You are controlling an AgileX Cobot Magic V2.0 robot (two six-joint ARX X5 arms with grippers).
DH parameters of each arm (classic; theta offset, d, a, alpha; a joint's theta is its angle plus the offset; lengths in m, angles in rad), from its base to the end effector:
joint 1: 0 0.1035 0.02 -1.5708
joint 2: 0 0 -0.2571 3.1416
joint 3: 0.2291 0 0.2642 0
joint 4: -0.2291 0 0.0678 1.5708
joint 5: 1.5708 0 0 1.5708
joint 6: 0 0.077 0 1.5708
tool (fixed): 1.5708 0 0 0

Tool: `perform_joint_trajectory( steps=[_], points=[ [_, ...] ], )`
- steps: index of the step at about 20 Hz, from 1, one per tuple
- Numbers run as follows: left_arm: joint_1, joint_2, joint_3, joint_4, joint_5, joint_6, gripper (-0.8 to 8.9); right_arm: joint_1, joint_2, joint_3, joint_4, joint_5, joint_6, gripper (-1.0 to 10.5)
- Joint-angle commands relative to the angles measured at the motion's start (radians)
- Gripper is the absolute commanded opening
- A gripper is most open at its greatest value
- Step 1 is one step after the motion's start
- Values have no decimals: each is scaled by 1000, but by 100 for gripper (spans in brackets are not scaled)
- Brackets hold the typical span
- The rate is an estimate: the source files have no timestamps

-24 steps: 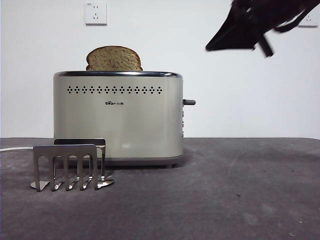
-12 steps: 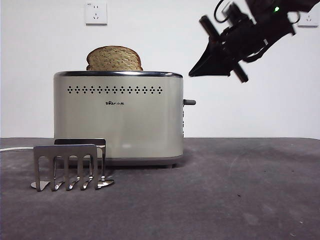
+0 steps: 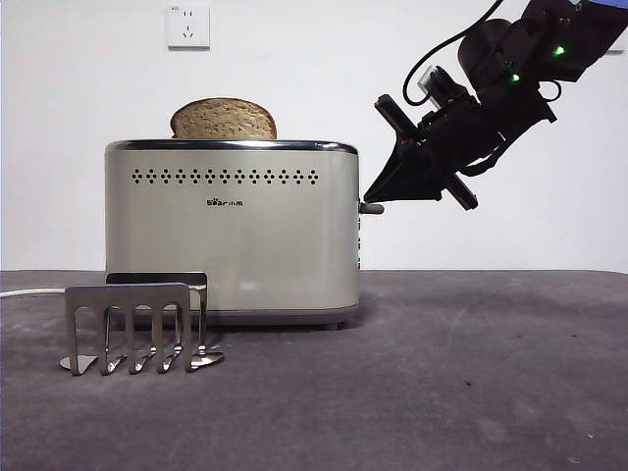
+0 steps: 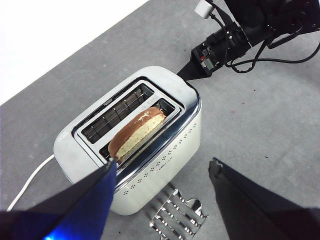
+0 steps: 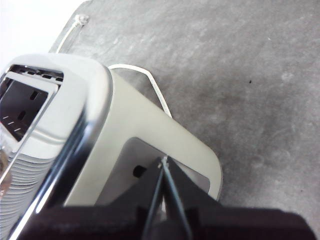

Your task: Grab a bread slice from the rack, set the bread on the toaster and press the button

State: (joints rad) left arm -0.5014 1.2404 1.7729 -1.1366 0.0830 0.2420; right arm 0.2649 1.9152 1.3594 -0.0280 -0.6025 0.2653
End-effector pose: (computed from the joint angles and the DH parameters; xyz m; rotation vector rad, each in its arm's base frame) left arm 0.2133 -0.1242 0.4469 0.3553 0.5291 -0.6376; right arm 0.4388 0.1643 0.1884 0.3424 0.7032 0.7599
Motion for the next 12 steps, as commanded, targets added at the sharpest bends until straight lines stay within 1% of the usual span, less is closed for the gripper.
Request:
perform_joint_trajectory(
  steps=[1, 2, 5, 6, 12],
  points=[
    [-3, 0, -5, -3, 3, -8, 315, 6, 36, -9, -41, 10, -35, -13],
    [-3, 0, -5, -2, 3, -7, 315, 6, 38, -10, -57, 14, -52, -12],
    [-3, 0, -5, -2, 3, -7, 315, 8, 40, -10, -130, 86, -121, -12],
    [-3, 0, -5, -2, 3, -7, 315, 8, 43, -10, -138, 85, -130, -13],
    [-3, 0, -5, -2, 3, -8, 315, 19, 67, -10, -149, 82, -134, -12]
  ],
)
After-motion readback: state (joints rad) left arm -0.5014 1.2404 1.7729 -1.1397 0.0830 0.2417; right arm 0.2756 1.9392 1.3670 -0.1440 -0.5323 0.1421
